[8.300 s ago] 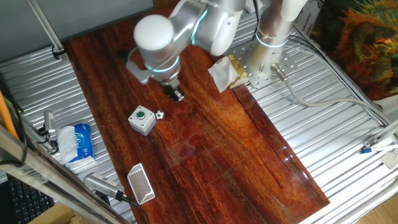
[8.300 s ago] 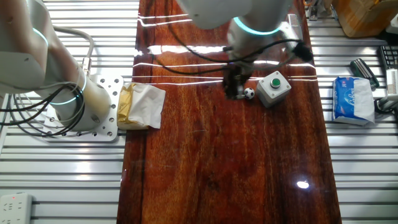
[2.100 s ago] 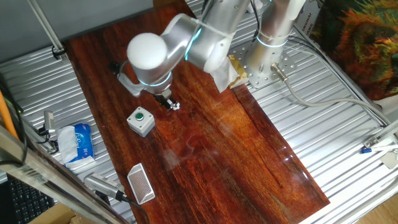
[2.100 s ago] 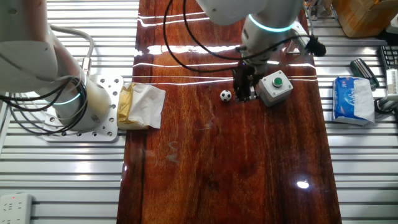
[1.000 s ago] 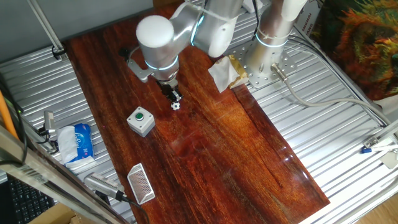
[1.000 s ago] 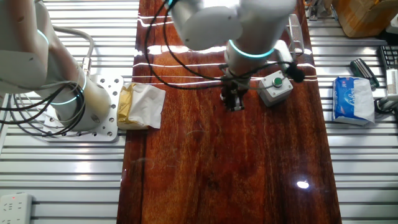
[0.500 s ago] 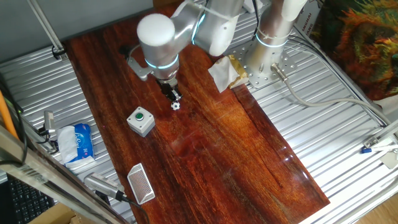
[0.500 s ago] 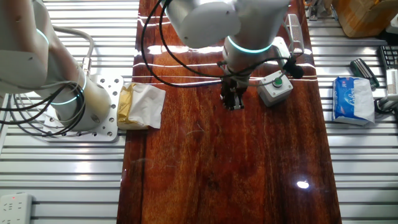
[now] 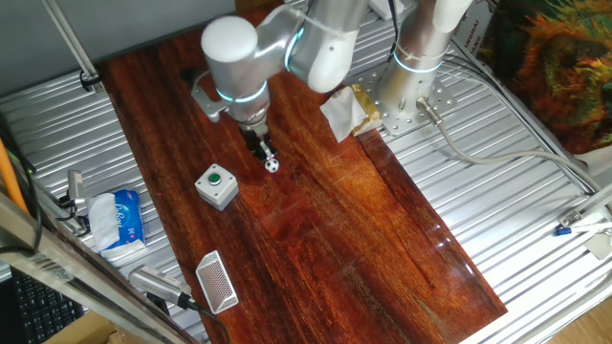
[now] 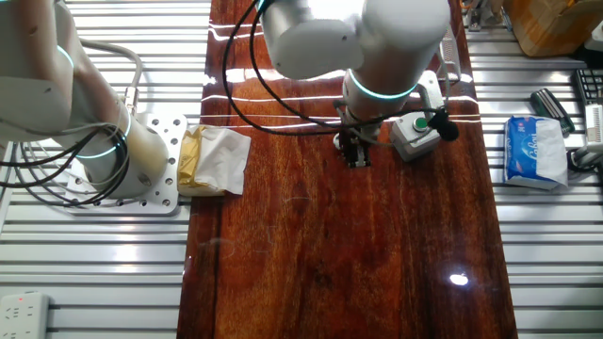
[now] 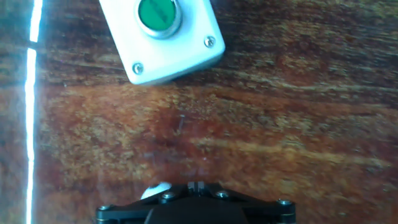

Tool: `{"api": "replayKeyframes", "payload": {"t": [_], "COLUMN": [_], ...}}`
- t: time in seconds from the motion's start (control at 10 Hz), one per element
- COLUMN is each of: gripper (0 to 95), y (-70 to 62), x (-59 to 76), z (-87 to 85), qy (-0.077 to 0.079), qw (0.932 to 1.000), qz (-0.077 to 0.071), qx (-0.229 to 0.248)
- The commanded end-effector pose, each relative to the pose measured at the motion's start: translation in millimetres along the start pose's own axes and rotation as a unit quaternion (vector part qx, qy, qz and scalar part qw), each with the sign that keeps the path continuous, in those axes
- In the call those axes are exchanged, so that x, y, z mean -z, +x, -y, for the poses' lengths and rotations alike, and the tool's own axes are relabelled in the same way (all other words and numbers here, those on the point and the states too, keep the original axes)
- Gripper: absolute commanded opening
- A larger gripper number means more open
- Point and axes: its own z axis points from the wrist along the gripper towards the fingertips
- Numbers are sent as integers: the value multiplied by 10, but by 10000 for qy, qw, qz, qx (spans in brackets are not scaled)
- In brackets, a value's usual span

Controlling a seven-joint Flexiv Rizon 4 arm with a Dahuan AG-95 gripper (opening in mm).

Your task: Push the soccer ball into the goal

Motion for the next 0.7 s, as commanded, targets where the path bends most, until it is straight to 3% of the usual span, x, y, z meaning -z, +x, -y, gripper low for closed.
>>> {"api": "replayKeyframes", "payload": {"t": [0.1, 0.2, 0.3, 0.5, 0.7], "gripper": [0, 0, 0, 0, 0], "y": [53, 53, 35, 6, -59], "x": [61, 61, 100, 127, 137], "z": [-95, -95, -296, -558, -828], "qy": [4, 4, -179, -213, -511], "qw": [9999, 9999, 9985, 9960, 9893], "qz": [-77, -77, -180, -216, -241], "qx": [-106, -106, -493, -840, -1344]}}
